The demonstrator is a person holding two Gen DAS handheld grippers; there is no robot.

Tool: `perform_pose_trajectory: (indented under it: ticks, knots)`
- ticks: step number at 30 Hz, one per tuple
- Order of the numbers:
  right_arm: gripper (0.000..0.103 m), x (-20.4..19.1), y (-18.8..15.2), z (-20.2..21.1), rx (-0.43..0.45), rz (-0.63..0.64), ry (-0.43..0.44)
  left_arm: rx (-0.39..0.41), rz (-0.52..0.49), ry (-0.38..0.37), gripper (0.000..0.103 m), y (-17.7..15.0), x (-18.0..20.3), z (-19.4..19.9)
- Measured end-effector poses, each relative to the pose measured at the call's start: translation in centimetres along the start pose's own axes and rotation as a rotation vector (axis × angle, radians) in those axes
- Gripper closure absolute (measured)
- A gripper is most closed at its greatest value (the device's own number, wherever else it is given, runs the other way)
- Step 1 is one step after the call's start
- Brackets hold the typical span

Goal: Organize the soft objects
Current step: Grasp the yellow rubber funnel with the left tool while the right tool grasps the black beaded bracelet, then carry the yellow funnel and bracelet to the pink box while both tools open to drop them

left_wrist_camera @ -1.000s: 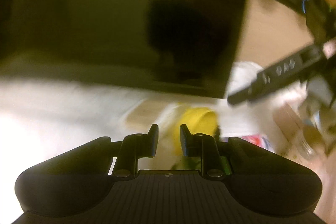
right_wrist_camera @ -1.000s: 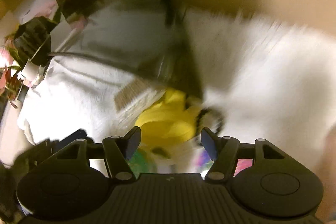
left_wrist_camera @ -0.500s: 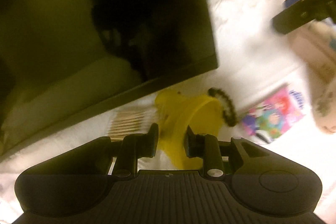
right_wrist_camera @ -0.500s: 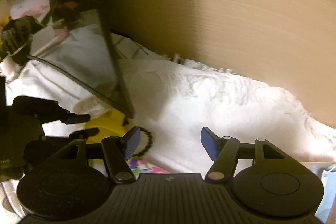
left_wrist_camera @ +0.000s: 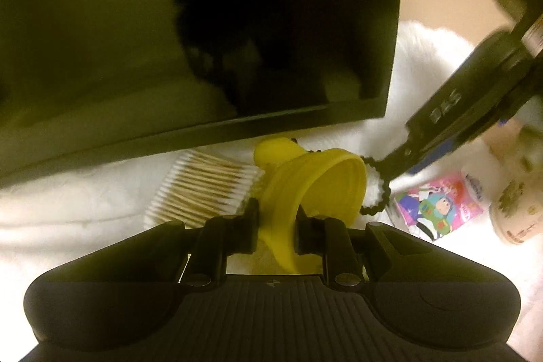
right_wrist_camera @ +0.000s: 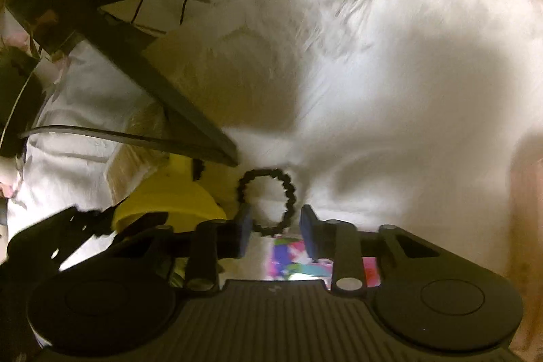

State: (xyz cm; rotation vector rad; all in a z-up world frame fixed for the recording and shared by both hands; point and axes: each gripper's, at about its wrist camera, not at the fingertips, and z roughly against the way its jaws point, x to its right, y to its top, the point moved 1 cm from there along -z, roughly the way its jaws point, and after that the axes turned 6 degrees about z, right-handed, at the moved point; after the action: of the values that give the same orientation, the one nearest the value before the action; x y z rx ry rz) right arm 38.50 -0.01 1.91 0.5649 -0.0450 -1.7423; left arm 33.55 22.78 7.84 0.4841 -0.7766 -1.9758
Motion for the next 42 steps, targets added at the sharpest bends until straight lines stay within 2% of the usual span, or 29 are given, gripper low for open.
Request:
perform_pose_trajectory:
  ticks: [2, 6, 9, 13, 15, 19, 21, 22, 23, 25, 29, 35, 39, 42]
  knots:
    - [0.076, -0.3, -0.4, -0.2, 0.0, 0.008, 0.001, 0.042, 0.053, -0.015, 0.082, -0.6, -1.2, 1.8]
    - [0.076, -1.1, -1.0, -0.3, 0.028, 0.101, -0.01, 0.078, 0.134, -0.038, 0.082, -1.6, -2.7, 3.5]
    - [0.076, -1.5, -1.0, -0.5, 0.04, 0.083, -0.039, 0.111, 0.182, -0.05, 0.082, -2.5, -3.5, 4.4]
    - [0.076, -2.4, -1.1, -1.6, 0.047, 0.077, -0.05, 0.156, 0.213, -0.048, 0.082, -3.4, -3.7, 6.3]
    - [0.076, -3.3, -1.6, -2.2, 0.041, 0.115, -0.028, 0.165, 0.226, -0.046, 0.082, -3.4, -3.8, 6.7]
    - [0.076, -4.7, -2.2, -3.7, 0.049, 0.188, -0.069, 0.173, 0.238, -0.022, 0.082, -3.8, -3.8, 7.5]
    - [0.079, -4.6, -2.3, -4.7, 0.018, 0.177, -0.068, 0.181, 0.251, 0.002, 0.082, -4.8, -4.0, 7.5]
    - [0.089, -4.8, -2.3, -4.6, 0.038, 0.182, -0.071, 0.185, 0.264, 0.012, 0.082, -5.1, -4.3, 7.4]
    - [0.096, -5.1, -2.3, -4.7, 0.017, 0.204, -0.072, 0.191, 0.285, 0.02, 0.082, -5.6, -4.6, 7.9]
    - [0.096, -5.3, -2.6, -4.3, -0.001, 0.211, -0.054, 0.209, 0.326, 0.027, 0.082, -6.2, -5.0, 9.0]
    - [0.096, -5.9, -3.8, -0.3, 0.037, 0.266, 0.026, 0.262, 0.355, 0.033, 0.082, -6.3, -5.1, 11.8]
    - [0.096, -6.5, -5.0, 9.6, 0.196, 0.335, 0.136, 0.35, 0.356, 0.061, 0.082, -5.5, -3.4, 15.8]
    - [0.096, -5.6, -6.4, 15.9, 0.317, 0.354, 0.182, 0.392, 0.335, 0.044, 0.082, -4.5, -0.9, 17.8]
    - [0.096, -4.6, -7.9, 20.1, 0.379, 0.376, 0.204, 0.4, 0.317, 0.005, 0.082, -3.2, 1.8, 18.2]
